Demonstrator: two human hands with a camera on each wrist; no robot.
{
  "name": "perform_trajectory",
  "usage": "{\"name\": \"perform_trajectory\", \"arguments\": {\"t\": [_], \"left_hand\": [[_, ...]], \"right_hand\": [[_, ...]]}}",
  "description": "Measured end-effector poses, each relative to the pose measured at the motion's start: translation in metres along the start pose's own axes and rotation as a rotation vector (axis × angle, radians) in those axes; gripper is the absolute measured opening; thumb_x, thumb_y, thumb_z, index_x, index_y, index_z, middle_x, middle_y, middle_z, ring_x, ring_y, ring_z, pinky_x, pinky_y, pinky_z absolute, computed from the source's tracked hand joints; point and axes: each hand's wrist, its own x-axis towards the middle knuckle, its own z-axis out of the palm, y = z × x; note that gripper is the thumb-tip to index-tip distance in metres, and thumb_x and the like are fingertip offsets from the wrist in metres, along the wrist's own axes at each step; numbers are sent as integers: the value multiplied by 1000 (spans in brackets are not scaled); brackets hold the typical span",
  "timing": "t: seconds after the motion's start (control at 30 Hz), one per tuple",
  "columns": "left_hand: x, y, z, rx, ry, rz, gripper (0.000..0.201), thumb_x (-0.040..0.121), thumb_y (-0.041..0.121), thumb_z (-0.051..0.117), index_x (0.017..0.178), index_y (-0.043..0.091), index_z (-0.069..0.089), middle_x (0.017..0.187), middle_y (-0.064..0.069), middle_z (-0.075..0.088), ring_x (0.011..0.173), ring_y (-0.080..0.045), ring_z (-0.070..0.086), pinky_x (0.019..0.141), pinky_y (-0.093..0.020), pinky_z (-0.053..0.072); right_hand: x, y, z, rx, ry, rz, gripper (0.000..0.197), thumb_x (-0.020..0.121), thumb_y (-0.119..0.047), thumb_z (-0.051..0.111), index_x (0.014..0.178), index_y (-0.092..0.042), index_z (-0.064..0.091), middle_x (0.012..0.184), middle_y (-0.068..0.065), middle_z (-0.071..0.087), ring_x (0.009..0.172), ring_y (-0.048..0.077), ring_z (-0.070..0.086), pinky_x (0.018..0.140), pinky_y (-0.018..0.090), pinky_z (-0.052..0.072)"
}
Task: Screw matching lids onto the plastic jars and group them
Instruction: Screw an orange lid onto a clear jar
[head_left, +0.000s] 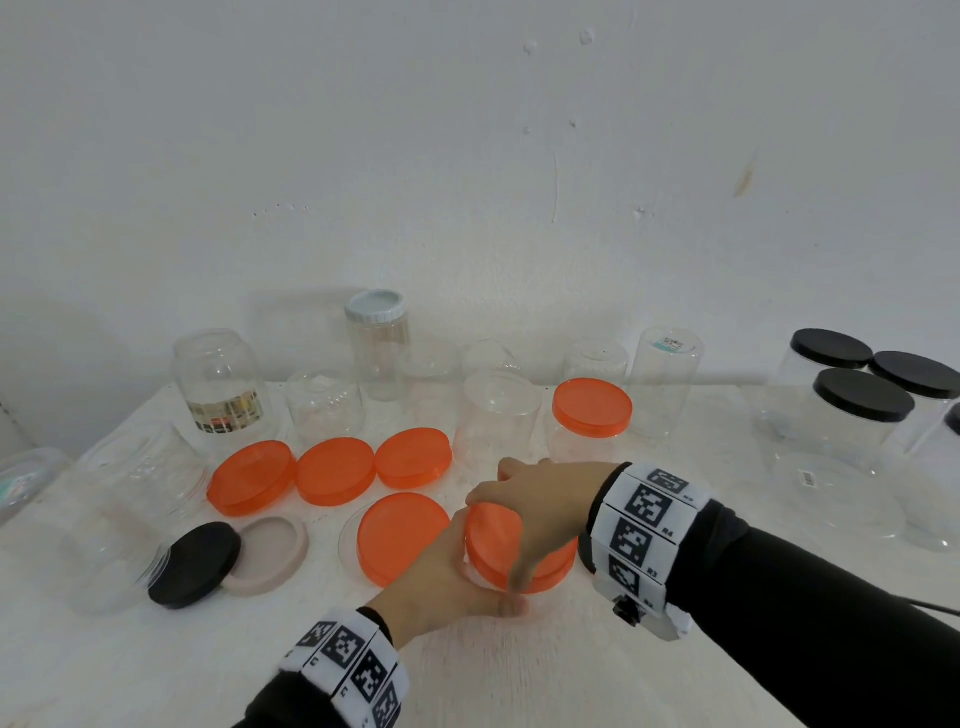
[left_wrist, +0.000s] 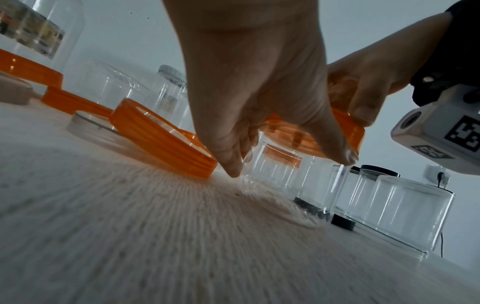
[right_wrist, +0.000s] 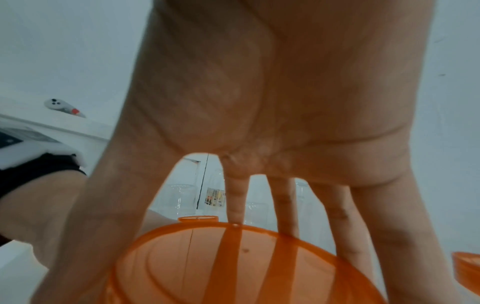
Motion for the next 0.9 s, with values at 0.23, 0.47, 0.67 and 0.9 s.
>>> {"name": "perform_trajectory", "arguments": {"t": [0.23, 0.47, 0.67, 0.9], "left_hand": [[0, 3, 2, -13, 11, 4, 106, 57, 33, 92, 136, 44, 22, 125, 27, 44, 107, 18, 42, 78, -4, 40], [-2, 4, 3, -3, 22, -16, 101, 57, 35, 92, 129, 48, 22, 119, 32, 43, 100, 22, 40, 70, -1, 39], [-3, 4, 4, -2, 23, -1, 102, 57, 33, 92, 129, 50, 21, 118, 33, 42, 100, 24, 42, 69, 2, 41], [-4, 6, 4, -1, 23, 8, 100, 60, 30, 91, 132, 45, 24, 118, 32, 44, 94, 33, 41, 68, 4, 40]], "right_hand": [[3, 9, 13, 78, 80, 8, 101, 65, -72, 69, 145, -45, 15, 136, -1, 33, 124, 28, 37, 94, 45, 42], [1, 11, 14, 129, 34, 70, 110, 61, -76, 68, 148, -43, 8, 149, 1, 24, 132, 30, 36, 99, 49, 40], [-1, 9, 3, 78, 11, -45, 95, 70, -54, 76, 144, -51, 17, 142, -6, 27, 128, 27, 32, 97, 52, 42], [1, 9, 9, 80, 38, 110, 104, 66, -80, 60, 148, -32, 18, 143, 5, 31, 125, 31, 43, 95, 46, 43]]}}
